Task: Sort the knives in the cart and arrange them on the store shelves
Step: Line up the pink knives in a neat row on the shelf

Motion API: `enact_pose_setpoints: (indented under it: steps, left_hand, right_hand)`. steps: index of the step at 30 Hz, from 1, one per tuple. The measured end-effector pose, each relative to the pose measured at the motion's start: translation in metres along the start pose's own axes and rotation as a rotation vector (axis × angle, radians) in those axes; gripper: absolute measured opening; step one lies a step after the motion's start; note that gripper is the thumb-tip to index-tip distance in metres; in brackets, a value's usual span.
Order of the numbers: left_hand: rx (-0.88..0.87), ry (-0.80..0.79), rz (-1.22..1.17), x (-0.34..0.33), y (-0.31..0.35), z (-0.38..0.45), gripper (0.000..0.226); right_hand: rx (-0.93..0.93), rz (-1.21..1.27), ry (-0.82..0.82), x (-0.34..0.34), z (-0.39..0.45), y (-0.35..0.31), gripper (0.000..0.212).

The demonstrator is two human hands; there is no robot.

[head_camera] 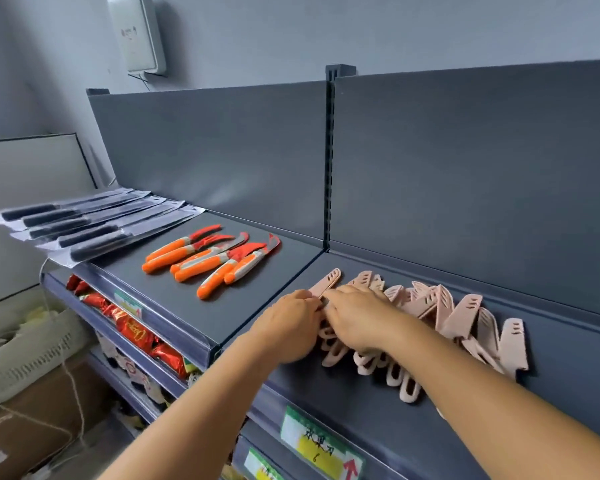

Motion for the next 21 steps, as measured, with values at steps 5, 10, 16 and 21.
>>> enact_pose_setpoints:
  steps: [5,10,16,21]
  left_hand:
    - [-0.157,0.028,0.056,0.008,0.007,0.02,0.036]
    - [-0.272,0.016,0.063,0.0,0.003,0.046,0.043]
    - [-0.387,-0.102,0.004,0.009,-0.011,0.057,0.036]
    - [-0.616,-0.177,0.055,0.012,-0.023,0.062,0.044]
  right_hand:
    - [-0.099,0.116,-0.012,-0.001,0.008,0.015,0.033]
    - [-0.195,0.177,-0.025,0.005,-0.004,0.024,0.054]
    - [-0.41,0.153,0.02,0.012,-0.017,0.017,0.067]
    - [-0.527,0.119,0.203,0.005,-0.001,-0.013,0.028]
Point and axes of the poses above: each hand's wrist, its own z-axis towards the middle knuckle, its own x-axis out of the back of the hand, y = z × x, the point moved 4 cm from there along z, towards the middle knuckle, and after that the axes turned 8 degrees about x, right-handed, at the moved point
